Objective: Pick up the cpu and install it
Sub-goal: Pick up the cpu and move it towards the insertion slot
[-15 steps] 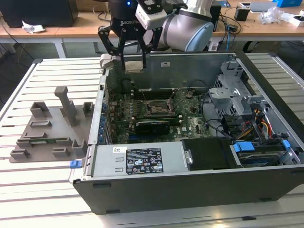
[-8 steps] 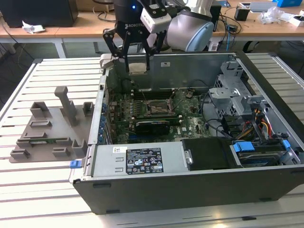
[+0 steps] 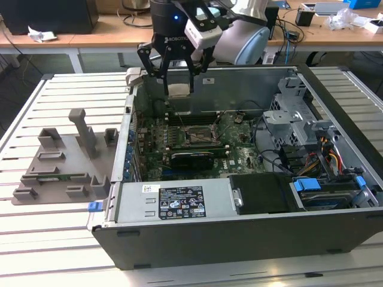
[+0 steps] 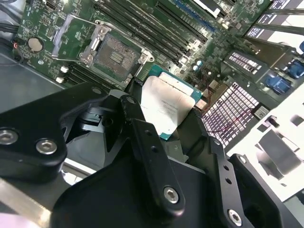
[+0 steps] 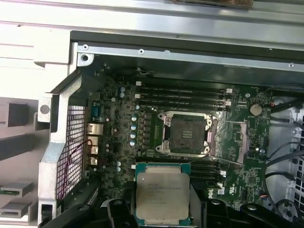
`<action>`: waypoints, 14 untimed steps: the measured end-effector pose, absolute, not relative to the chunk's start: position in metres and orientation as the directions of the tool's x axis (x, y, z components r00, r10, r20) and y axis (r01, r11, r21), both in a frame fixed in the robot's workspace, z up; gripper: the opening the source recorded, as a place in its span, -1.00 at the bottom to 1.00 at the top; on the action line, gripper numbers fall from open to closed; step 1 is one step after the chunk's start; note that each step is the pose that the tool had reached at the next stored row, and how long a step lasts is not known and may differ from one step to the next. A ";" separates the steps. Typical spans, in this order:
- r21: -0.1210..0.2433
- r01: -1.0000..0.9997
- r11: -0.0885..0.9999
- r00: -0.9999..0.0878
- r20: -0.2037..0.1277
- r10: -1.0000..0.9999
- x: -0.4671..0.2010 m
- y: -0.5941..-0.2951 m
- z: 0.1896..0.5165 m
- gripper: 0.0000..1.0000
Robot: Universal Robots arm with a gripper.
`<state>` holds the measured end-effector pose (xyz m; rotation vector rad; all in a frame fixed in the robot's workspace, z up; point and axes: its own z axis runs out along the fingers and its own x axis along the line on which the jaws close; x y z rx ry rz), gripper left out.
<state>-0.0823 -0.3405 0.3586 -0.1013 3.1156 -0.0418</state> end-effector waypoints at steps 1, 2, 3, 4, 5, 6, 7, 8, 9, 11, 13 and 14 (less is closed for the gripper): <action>-0.028 -0.065 0.998 -0.998 -0.023 -0.065 -0.082 -0.340 0.358 0.09; -0.028 -0.065 0.998 -0.998 -0.023 -0.065 -0.081 -0.340 0.357 0.09; -0.028 -0.065 0.998 -0.998 -0.023 -0.065 -0.080 -0.340 0.356 0.09; -0.028 -0.065 0.998 -0.998 -0.023 -0.065 -0.079 -0.340 0.356 0.09; -0.028 -0.065 0.998 -0.998 -0.023 -0.065 -0.079 -0.340 0.355 0.09; -0.028 -0.065 0.998 -0.998 -0.023 -0.065 -0.078 -0.340 0.354 0.09; -0.028 -0.065 0.998 -0.998 -0.023 -0.065 -0.076 -0.340 0.353 0.09; -0.028 -0.065 0.998 -0.998 -0.023 -0.065 -0.076 -0.340 0.351 0.09; -0.028 -0.065 0.998 -0.998 -0.023 -0.065 -0.075 -0.340 0.350 0.09; -0.028 -0.065 0.998 -0.998 -0.023 -0.065 -0.073 -0.339 0.348 0.09; -0.028 -0.065 0.998 -0.998 -0.023 -0.065 -0.072 -0.339 0.347 0.09; -0.028 -0.065 0.998 -0.998 -0.023 -0.065 -0.071 -0.339 0.345 0.09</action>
